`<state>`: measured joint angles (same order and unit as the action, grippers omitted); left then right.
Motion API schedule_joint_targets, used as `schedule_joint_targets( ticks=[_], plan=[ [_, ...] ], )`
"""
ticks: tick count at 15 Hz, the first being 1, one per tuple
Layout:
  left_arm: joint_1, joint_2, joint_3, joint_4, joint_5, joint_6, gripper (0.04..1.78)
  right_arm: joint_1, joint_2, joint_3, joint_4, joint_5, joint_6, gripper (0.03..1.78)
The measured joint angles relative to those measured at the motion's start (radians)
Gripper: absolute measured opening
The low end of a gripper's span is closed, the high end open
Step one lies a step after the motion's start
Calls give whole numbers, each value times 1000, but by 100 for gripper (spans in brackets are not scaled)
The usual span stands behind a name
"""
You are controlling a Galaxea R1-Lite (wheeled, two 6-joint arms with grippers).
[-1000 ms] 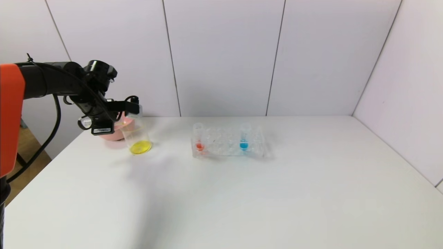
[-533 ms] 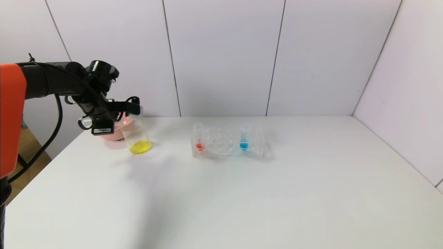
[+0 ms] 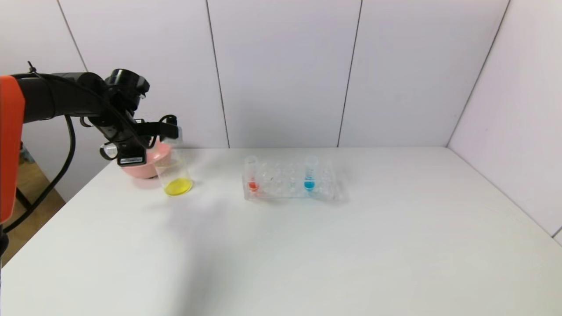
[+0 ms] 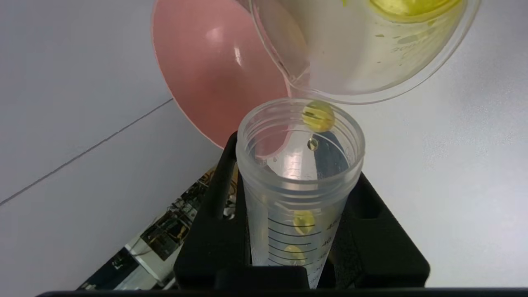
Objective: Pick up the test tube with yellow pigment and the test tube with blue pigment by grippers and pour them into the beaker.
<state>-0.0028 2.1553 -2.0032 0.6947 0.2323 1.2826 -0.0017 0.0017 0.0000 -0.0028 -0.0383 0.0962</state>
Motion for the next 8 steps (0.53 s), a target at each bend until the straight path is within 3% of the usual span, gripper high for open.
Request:
schedule_joint_targets(
  ticks=[3,8],
  plan=[
    [24,-50,0,-74,-81,-161,54,0,0,0,0,0,0,171],
    [92,-104,11,-356,-268,-423,54,0,0,0,0,0,0,171]
  ],
)
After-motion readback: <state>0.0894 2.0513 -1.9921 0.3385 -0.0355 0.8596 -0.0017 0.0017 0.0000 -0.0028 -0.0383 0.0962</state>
